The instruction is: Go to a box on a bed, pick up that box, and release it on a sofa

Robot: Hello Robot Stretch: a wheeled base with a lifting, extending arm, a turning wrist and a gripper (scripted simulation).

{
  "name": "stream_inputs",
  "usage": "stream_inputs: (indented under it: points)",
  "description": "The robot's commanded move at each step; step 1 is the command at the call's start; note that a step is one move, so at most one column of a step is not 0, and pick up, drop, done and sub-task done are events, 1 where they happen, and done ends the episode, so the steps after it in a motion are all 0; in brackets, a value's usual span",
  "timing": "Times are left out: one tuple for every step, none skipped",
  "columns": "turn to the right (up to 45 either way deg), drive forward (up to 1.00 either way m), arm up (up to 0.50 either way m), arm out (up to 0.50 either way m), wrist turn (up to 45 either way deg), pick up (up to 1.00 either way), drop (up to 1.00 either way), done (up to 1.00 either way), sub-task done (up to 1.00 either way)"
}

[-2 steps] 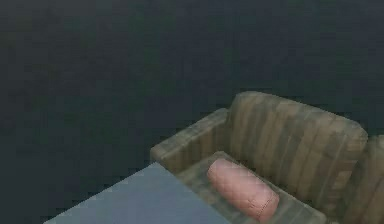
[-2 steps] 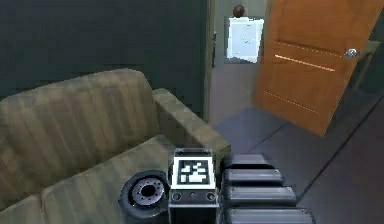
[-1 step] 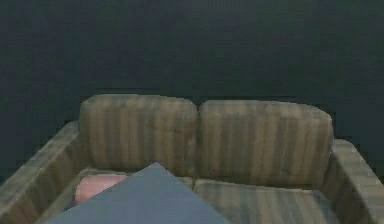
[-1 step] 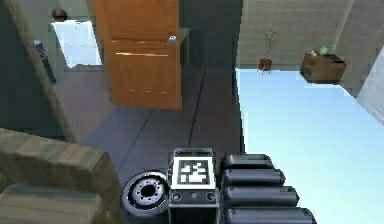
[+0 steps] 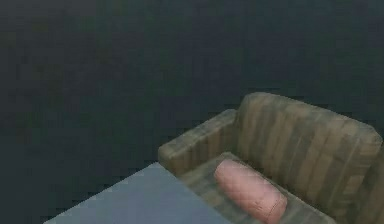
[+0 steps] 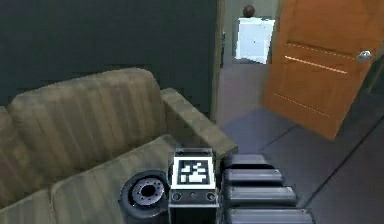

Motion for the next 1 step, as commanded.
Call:
stream_inputs:
  points:
    - [-24.0,0.00,0.00,0.00,0.0,0.00,0.00,0.00,0.00]
